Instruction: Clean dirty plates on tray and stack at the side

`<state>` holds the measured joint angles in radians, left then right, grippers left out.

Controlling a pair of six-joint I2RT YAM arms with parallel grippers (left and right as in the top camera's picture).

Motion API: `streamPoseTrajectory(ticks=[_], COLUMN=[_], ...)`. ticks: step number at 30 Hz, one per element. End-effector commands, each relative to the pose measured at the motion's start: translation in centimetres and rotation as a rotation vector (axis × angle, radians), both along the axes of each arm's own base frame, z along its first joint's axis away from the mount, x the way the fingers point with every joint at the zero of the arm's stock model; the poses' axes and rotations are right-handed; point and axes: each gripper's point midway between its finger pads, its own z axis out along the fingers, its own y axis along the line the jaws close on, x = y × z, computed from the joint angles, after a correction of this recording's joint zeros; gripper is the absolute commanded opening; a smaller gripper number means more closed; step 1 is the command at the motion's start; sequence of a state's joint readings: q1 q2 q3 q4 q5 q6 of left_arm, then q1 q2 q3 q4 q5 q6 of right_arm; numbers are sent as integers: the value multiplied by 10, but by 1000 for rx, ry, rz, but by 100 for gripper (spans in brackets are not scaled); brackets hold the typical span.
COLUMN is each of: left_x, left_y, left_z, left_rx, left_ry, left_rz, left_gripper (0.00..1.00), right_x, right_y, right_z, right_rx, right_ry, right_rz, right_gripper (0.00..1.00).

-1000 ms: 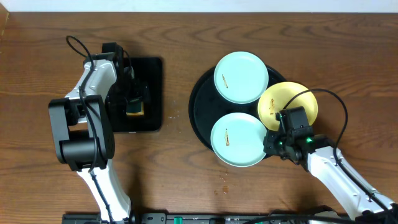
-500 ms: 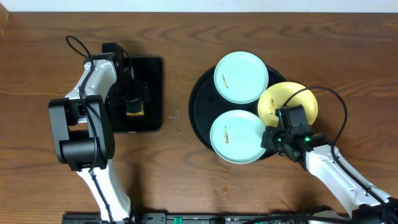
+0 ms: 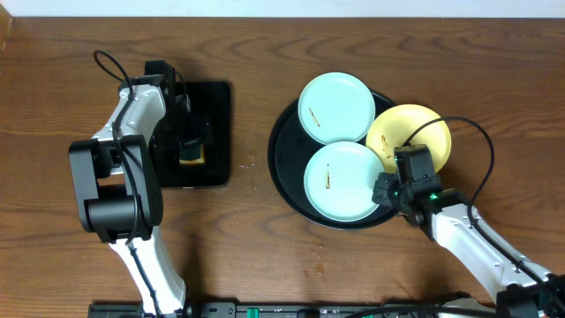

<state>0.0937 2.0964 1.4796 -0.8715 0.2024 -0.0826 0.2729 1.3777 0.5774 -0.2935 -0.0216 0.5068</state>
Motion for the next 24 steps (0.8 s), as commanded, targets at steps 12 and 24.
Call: streamPoseTrajectory(ticks=[12,24], left_x=[0,10], left_y=[2,3], left_z=[4,4], left_rx=[15,18], left_ry=[-12,-54], left_rz=[7,4], left_gripper=[91,84], right_x=[-9,-26], right_y=[14,9], right_z=[-4,-12], right_rx=[57,37], right_ry=[38,116], right_rz=[44,41], right_gripper=[12,25])
